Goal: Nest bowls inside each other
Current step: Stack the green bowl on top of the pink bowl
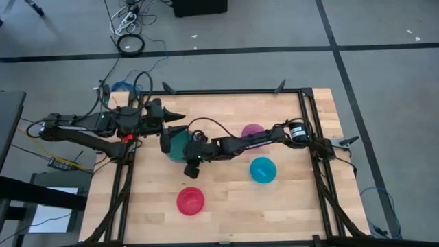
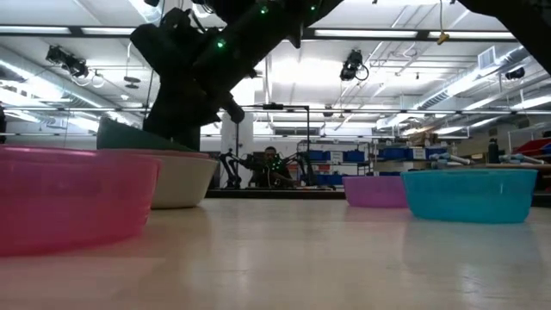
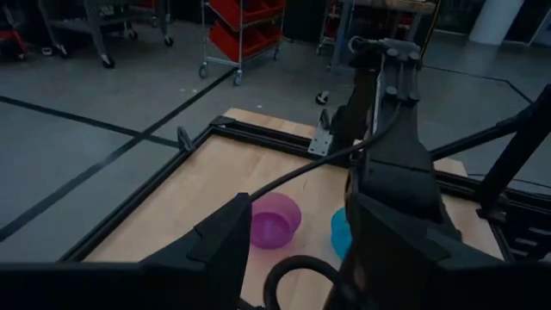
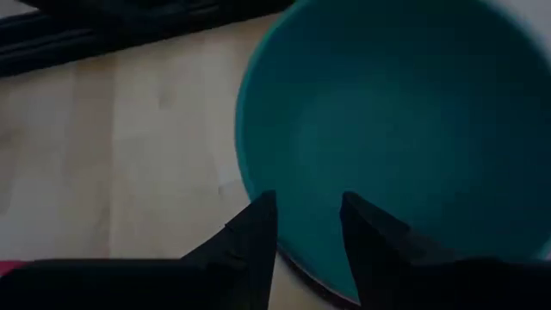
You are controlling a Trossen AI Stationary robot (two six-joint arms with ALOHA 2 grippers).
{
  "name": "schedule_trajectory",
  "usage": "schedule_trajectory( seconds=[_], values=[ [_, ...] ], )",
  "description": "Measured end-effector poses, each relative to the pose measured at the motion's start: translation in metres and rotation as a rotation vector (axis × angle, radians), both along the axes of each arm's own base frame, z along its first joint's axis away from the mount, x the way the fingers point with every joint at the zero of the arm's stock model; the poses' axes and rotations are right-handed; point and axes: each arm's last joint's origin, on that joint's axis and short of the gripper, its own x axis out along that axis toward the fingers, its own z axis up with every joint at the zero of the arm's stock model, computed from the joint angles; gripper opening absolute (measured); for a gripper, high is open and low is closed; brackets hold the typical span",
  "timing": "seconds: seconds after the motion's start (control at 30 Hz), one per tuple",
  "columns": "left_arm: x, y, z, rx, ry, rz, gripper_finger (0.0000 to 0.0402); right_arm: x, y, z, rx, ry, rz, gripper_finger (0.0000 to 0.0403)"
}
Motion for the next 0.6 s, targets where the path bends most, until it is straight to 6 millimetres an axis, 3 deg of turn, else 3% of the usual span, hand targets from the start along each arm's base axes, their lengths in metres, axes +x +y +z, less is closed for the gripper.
schedule_trajectory(
  seconds=[0.27,0.6],
  values=[
    [0.000,0.000,0.001,-0.001,-0.008,0.000,0.0204,0.014,0.004,0.024,0.004,-0.280,0.015,0.0123],
    [0.000,0.000,0.001,-0.001,-0.007,0.000,0.0204,0.017,0.003,-0.013,0.097,-0.149,0.041,0.0123]
  ],
)
